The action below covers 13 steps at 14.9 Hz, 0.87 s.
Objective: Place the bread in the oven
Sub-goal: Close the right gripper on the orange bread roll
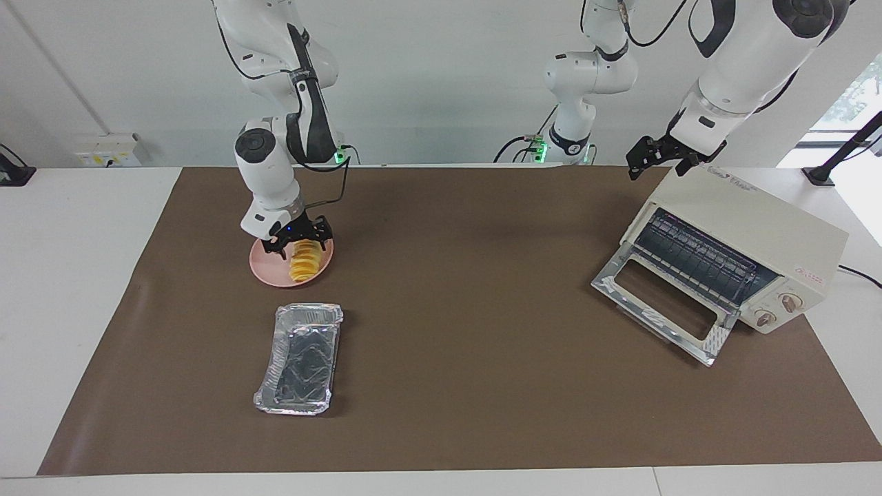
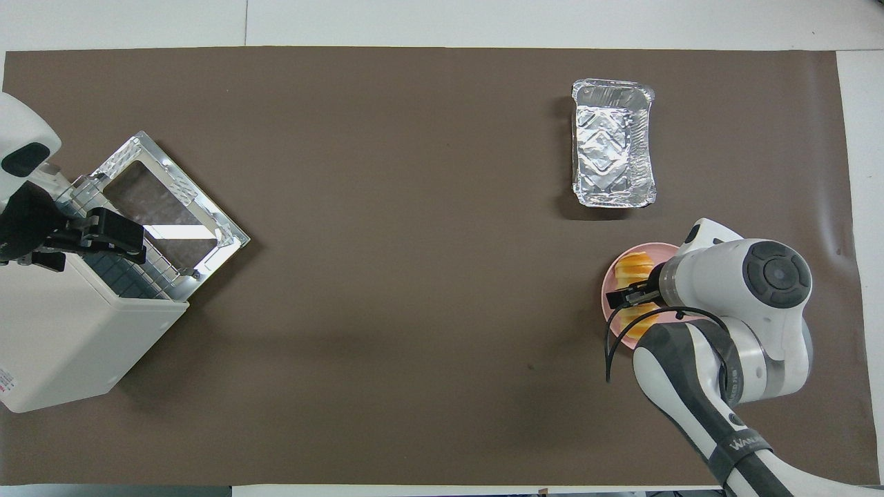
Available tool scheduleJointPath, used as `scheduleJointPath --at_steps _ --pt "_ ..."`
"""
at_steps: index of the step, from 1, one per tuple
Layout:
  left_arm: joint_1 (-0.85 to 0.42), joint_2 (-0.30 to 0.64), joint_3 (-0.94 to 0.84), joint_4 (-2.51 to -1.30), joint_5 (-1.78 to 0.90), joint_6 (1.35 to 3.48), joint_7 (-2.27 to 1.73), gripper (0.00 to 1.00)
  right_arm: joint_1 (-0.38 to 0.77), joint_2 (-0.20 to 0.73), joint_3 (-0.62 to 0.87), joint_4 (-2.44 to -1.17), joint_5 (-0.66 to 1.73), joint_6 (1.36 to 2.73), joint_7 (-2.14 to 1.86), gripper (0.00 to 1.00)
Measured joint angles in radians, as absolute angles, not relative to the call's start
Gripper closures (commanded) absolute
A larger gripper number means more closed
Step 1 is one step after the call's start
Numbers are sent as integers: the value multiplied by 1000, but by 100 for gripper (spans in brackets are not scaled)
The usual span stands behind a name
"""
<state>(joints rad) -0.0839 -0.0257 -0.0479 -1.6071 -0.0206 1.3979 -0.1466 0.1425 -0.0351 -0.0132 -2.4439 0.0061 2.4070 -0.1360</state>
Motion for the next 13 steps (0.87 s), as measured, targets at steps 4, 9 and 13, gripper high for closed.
scheduleJointPath --at_steps 4,9,13 --pt "-84 -26 -48 -1607 -21 1398 -147 0 142 -15 -13 -2445 6 2442 -141 0" --pt "-84 -26 -48 -1607 -21 1398 -147 0 142 4 -14 -2445 6 2458 -142 100" --pt "-84 -26 -48 -1607 -21 1398 -147 0 140 4 -18 -2441 6 2458 -142 100"
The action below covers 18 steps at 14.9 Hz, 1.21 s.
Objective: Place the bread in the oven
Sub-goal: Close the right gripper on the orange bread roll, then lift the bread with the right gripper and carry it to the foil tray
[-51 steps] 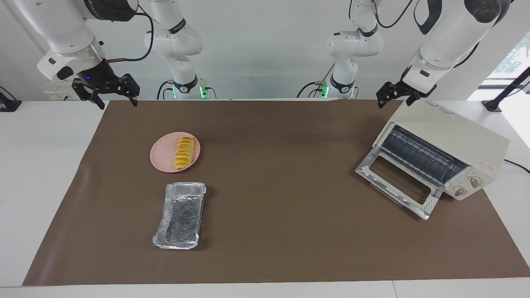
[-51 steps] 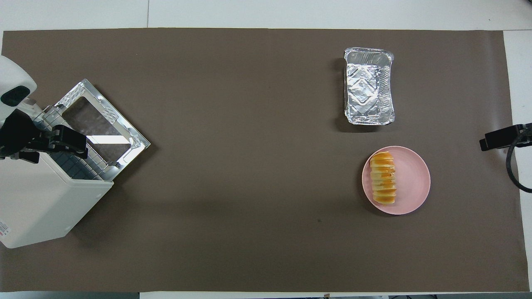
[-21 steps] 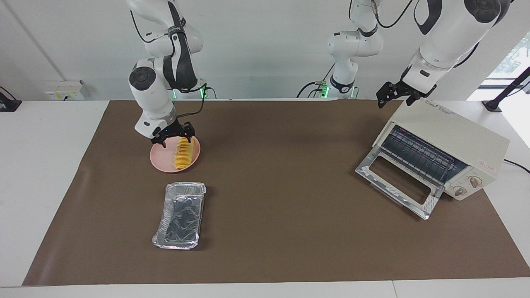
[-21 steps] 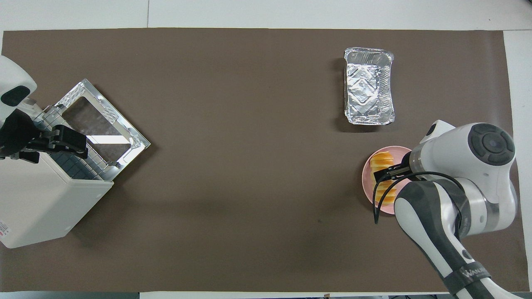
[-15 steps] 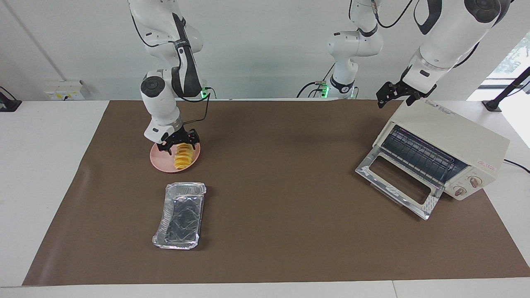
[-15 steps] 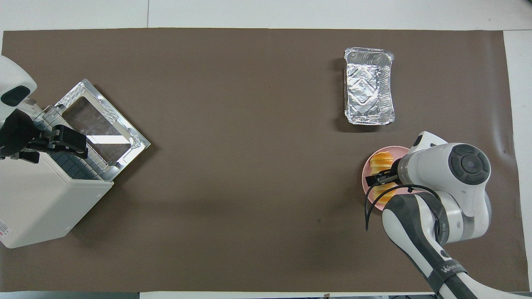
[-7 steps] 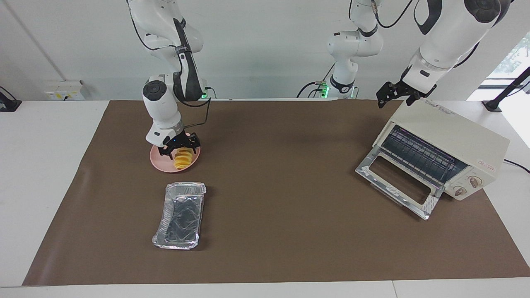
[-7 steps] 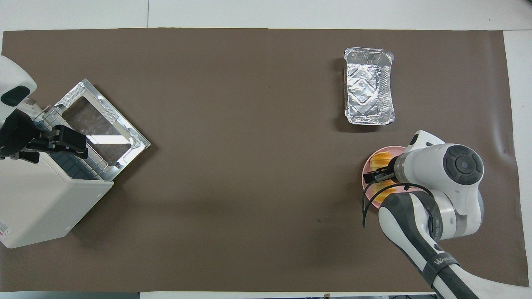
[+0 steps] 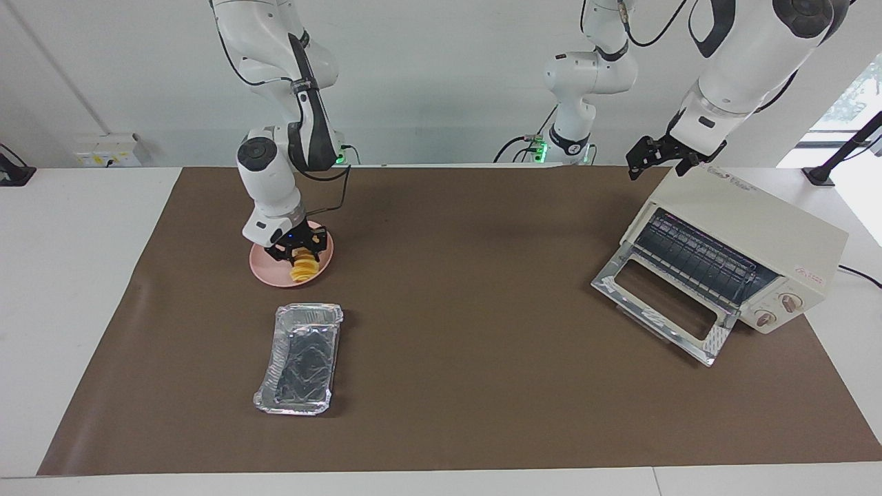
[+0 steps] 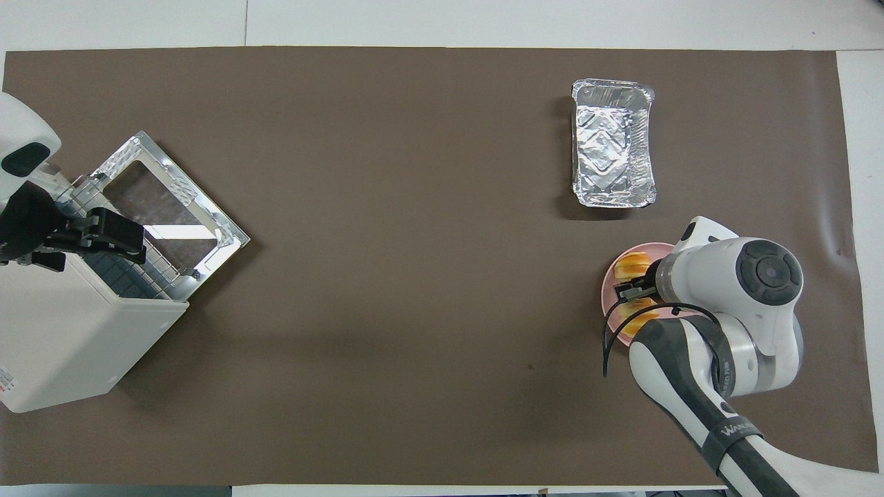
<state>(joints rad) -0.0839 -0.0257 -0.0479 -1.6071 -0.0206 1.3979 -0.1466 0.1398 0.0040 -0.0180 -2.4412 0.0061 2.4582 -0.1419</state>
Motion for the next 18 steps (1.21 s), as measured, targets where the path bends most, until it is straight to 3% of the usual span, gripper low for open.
scheduleJointPath --at_steps 6,9,14,18 --pt "-84 -26 -48 -1607 -21 1398 -147 0 139 4 -19 -2436 6 2451 -142 100" --pt "-84 -26 -48 -1607 -21 1398 -147 0 139 4 -19 -2400 6 2371 -142 100" --pt "-84 -26 -48 -1607 -21 1398 -147 0 137 3 -23 -2181 3 2103 -142 100" --pt "-84 -26 -48 -1607 -21 1398 -147 0 124 58 -25 -1973 -29 2043 -142 100"
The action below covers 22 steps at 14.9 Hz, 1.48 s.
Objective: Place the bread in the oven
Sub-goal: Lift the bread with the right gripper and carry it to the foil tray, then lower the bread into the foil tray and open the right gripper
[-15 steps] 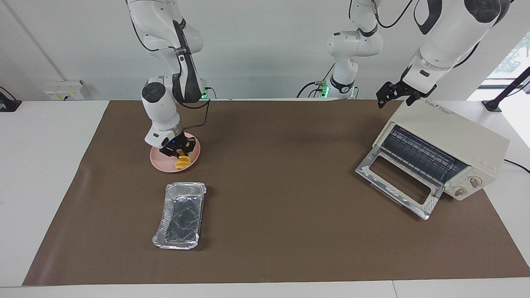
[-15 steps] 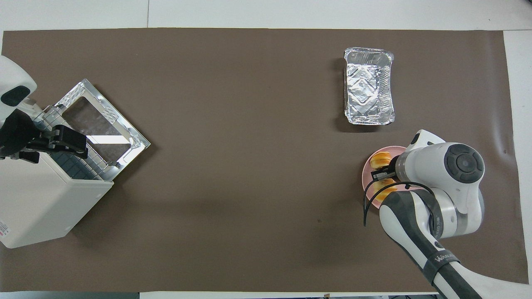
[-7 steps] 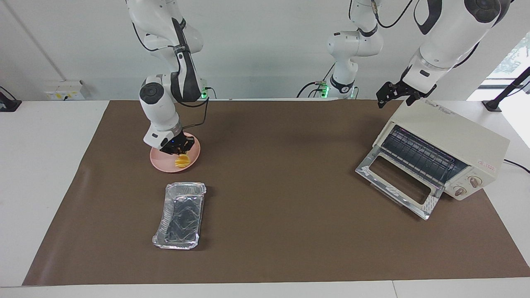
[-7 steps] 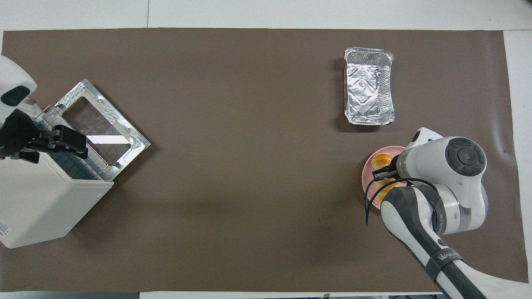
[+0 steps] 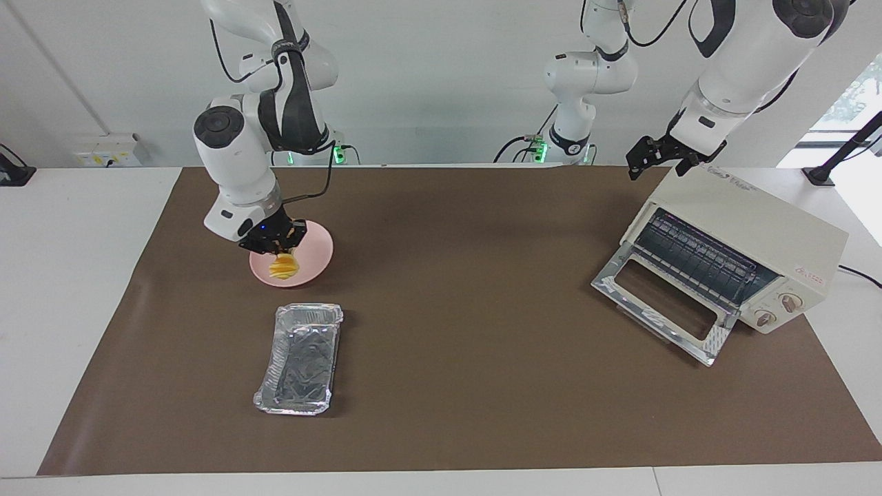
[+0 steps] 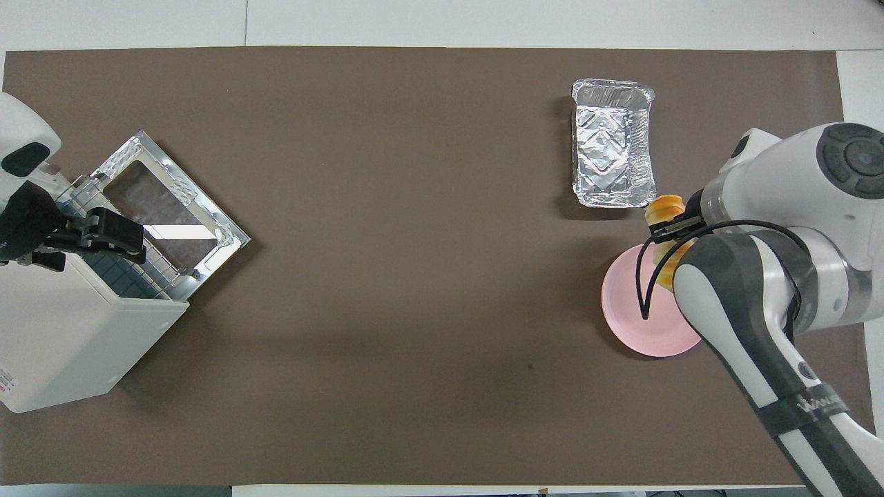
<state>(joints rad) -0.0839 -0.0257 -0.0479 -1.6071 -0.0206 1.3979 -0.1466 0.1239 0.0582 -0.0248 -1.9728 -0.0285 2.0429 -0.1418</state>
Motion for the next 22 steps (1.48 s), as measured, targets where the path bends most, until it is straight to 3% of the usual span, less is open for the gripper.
scheduleJointPath --at_steps 3,9,13,20,21,22 --pt "-84 -26 -48 -1607 -21 1398 -147 0 125 168 -24 -1818 -33 2041 -142 100" --pt "-84 -26 -48 -1607 -21 1398 -147 0 124 541 -29 -1355 -35 1900 -116 100" --pt "-84 -26 -48 -1607 -21 1398 -147 0 139 658 -28 -1270 -35 1948 -58 100" --pt "-84 -26 -48 -1607 -21 1398 -147 0 151 772 -26 -1203 -35 2039 4 100" --pt "-84 -26 -48 -1607 -21 1398 -147 0 154 775 -25 -1203 -35 2044 19 70" --pt "-84 -26 -48 -1607 -21 1398 -147 0 157 774 -25 -1202 -35 2044 31 1"
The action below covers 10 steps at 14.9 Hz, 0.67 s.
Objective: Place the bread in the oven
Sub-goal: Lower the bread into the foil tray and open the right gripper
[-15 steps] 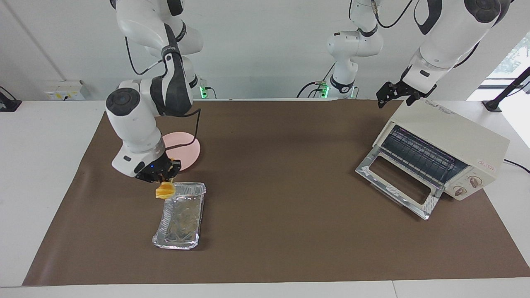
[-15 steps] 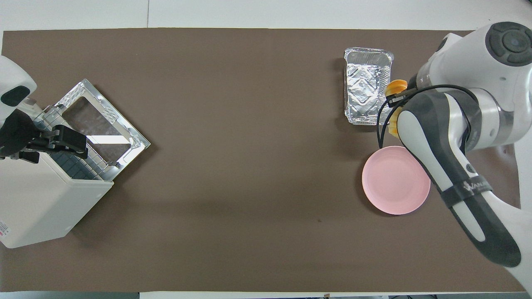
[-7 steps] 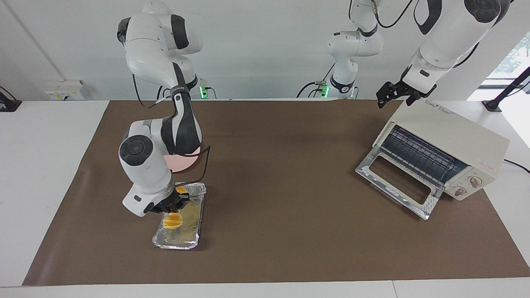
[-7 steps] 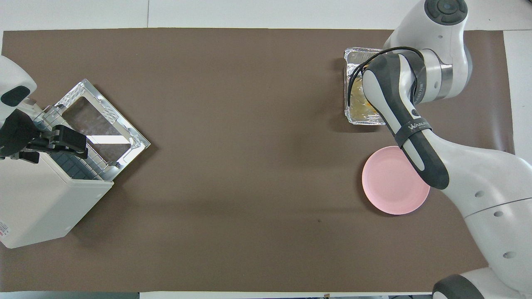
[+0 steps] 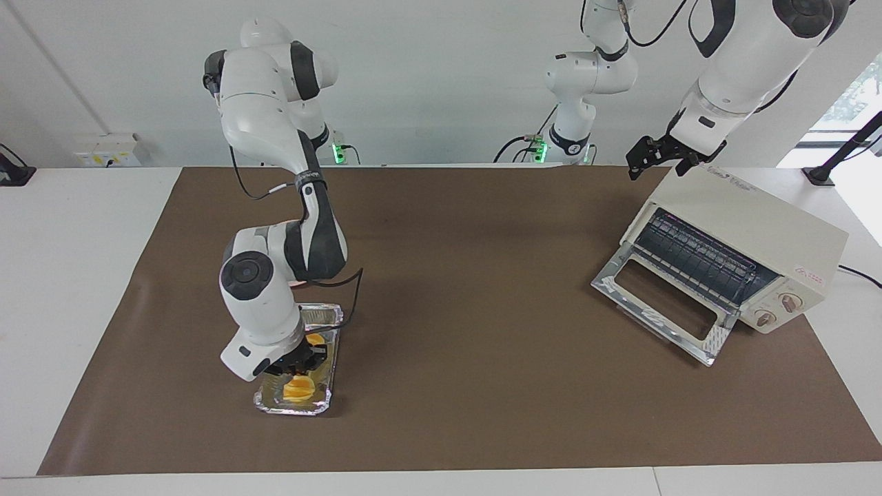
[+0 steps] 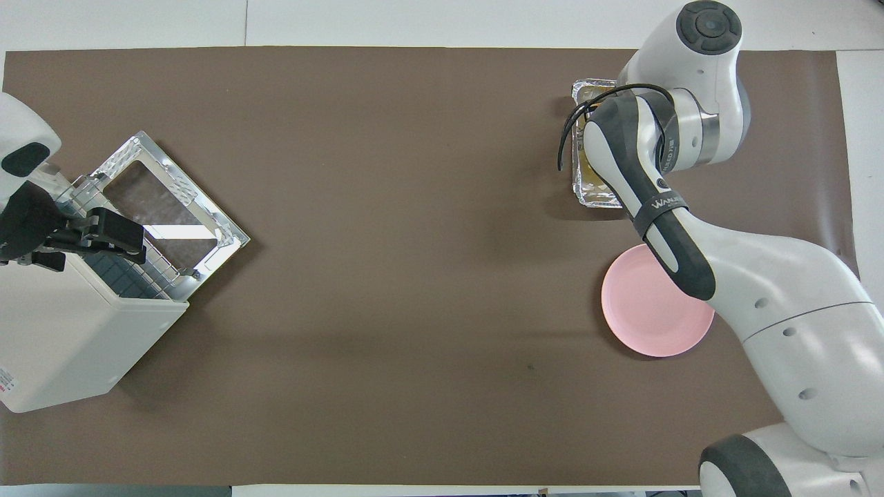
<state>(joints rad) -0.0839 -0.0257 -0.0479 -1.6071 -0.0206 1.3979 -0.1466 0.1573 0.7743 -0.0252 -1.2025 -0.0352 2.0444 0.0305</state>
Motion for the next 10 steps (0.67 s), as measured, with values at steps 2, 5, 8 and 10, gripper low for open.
scheduleJointPath --at_steps 2,5,8,10 --pt "-84 -26 -48 -1607 -21 1398 -147 0 159 774 -26 -1202 -35 2043 38 0" --pt "-84 -26 -48 -1607 -21 1398 -147 0 153 763 -27 -1201 -35 2023 38 0" --pt "-84 -26 -48 -1607 -21 1398 -147 0 150 735 -29 -1195 -35 1968 38 0" --pt "-84 -26 -48 -1607 -21 1398 -147 0 150 712 -30 -1191 -36 1930 34 0"
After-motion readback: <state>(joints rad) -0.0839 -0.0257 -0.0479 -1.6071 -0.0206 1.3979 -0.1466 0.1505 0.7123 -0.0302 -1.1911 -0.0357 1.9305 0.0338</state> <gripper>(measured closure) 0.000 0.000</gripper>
